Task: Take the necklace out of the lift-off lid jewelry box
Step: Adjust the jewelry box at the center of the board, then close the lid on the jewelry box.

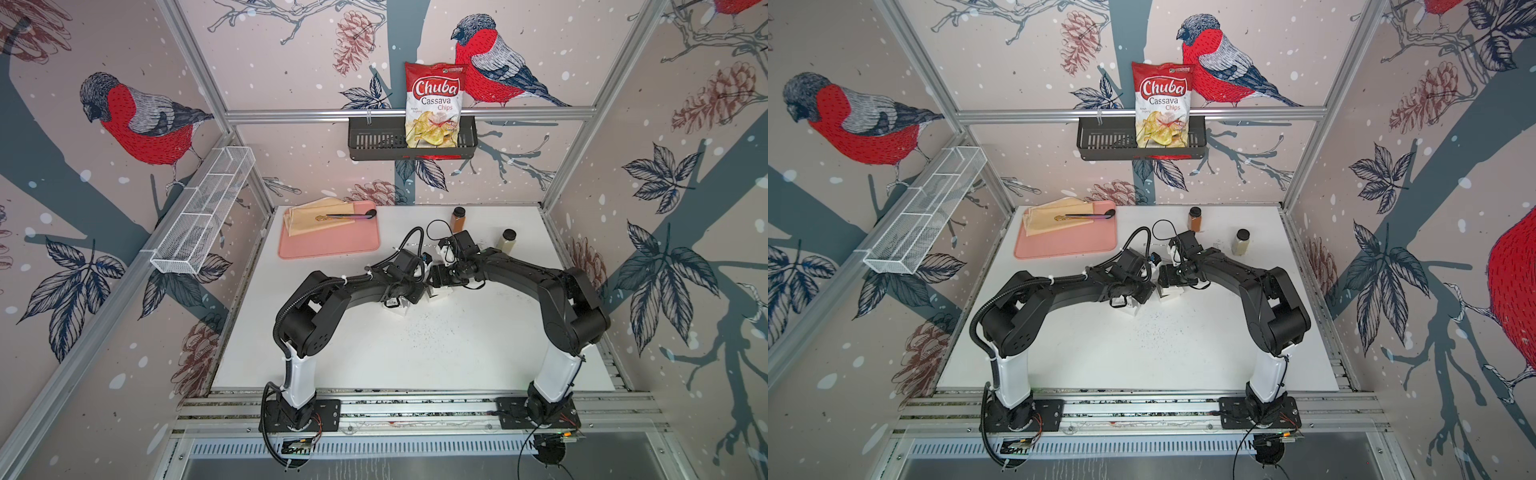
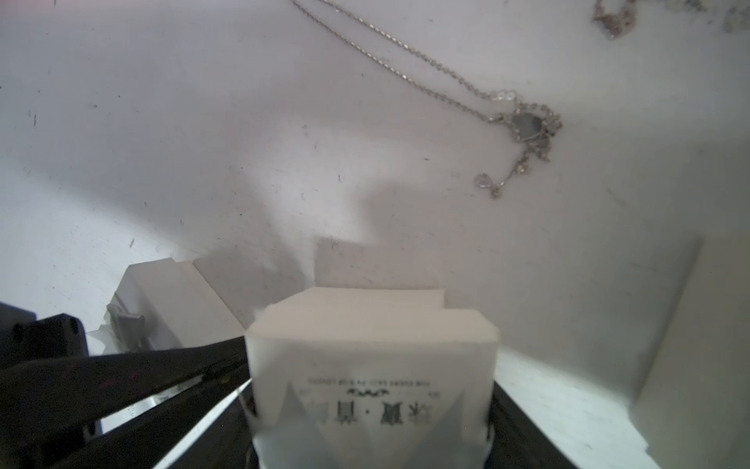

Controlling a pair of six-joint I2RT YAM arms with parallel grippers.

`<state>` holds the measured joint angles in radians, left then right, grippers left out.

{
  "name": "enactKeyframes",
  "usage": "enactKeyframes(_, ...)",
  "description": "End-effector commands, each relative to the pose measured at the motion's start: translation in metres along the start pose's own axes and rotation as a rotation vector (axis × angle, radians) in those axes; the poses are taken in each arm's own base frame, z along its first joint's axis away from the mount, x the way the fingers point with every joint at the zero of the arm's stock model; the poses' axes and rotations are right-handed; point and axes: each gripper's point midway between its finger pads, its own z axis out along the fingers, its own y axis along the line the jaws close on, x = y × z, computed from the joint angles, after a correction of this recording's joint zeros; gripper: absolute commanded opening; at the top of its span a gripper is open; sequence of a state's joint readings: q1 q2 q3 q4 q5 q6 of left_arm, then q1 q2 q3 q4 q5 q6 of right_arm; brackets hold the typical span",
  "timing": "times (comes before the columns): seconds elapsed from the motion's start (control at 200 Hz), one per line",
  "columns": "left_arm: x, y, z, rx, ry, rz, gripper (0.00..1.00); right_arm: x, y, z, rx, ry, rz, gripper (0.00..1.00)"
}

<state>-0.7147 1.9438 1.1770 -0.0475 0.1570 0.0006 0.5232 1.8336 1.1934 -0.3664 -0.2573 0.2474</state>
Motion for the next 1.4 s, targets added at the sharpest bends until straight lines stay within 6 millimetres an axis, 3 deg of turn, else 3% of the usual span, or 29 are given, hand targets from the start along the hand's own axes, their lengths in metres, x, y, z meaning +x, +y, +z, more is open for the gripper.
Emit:
enactKeyframes(0.0,-0.005,0.001,0.001,0.01,-0.023,0.004,0.06,-0.009,0.006,0.002,-0.028,-0.025,-0.026,0.74)
enactKeyframes(0.68,-0.013,0.005,-0.004,0.012,-0.089,-0.021,0.05,-0.001,0.016,0.013,-0.054,0.009,-0.064,0.76)
enactKeyframes(1.091,-0.014,0.009,-0.006,0.038,-0.126,-0.051,0.05,-0.006,0.021,0.001,-0.105,-0.027,-0.052,0.81)
enactKeyframes(1.391,-0.008,0.013,-0.004,0.036,-0.113,-0.064,0.05,-0.007,0.017,-0.001,-0.113,-0.032,-0.024,0.79)
